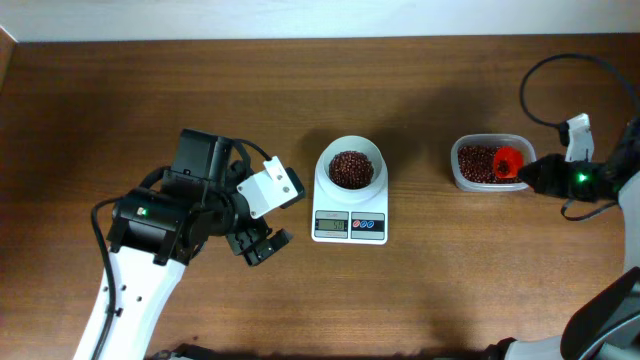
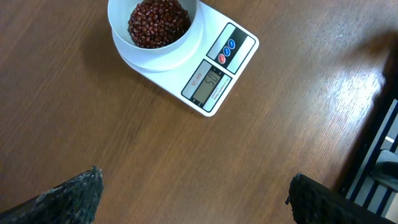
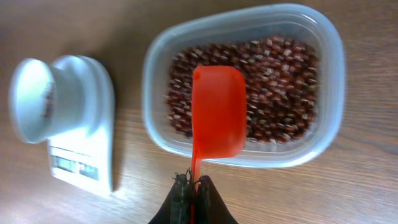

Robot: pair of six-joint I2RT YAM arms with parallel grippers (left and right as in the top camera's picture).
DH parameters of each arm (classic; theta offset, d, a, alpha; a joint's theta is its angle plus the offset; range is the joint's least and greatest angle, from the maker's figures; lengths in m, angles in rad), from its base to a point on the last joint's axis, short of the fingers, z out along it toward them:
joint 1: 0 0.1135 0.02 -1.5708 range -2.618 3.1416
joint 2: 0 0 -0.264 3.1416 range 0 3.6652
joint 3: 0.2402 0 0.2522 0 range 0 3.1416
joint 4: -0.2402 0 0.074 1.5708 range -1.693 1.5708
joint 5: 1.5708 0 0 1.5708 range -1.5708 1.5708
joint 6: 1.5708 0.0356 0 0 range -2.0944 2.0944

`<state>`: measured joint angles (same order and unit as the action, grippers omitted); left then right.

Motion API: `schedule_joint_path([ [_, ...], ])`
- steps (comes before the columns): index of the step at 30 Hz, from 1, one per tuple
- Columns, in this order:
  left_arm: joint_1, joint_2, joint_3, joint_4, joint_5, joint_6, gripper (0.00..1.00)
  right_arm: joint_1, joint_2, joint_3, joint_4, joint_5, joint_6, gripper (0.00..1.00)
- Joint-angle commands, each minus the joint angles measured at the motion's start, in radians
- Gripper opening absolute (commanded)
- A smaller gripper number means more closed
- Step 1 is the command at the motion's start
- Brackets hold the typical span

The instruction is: Scoop and weigh 50g on scale

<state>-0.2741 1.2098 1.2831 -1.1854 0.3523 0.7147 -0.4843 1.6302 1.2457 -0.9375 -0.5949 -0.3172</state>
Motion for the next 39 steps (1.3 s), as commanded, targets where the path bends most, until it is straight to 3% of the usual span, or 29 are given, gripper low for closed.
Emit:
schedule_joint_path([
  [1, 0.005, -0.009, 0.014, 0.002, 0.015, 0.013, 0.99, 0.063, -0.026, 0.017, 0.008, 0.164, -0.015, 0.04],
  [17, 0.005, -0.009, 0.014, 0.002, 0.014, 0.013, 0.99, 0.384, -0.031, 0.065, 0.087, 0.779, 0.117, 0.04],
  [27, 0.005, -0.009, 0.014, 0.002, 0.014, 0.013, 0.99, 0.438, -0.074, 0.108, 0.063, 0.880, 0.159, 0.04],
  [30, 0.005, -0.009, 0.014, 0.002, 0.014, 0.013, 0.99, 0.437, -0.096, 0.109, 0.053, 0.819, 0.229, 0.04],
  [39, 0.005, -0.009, 0.014, 0.002, 0.014, 0.013, 0.99, 0.330, -0.257, 0.108, -0.080, 0.331, 0.256, 0.04],
])
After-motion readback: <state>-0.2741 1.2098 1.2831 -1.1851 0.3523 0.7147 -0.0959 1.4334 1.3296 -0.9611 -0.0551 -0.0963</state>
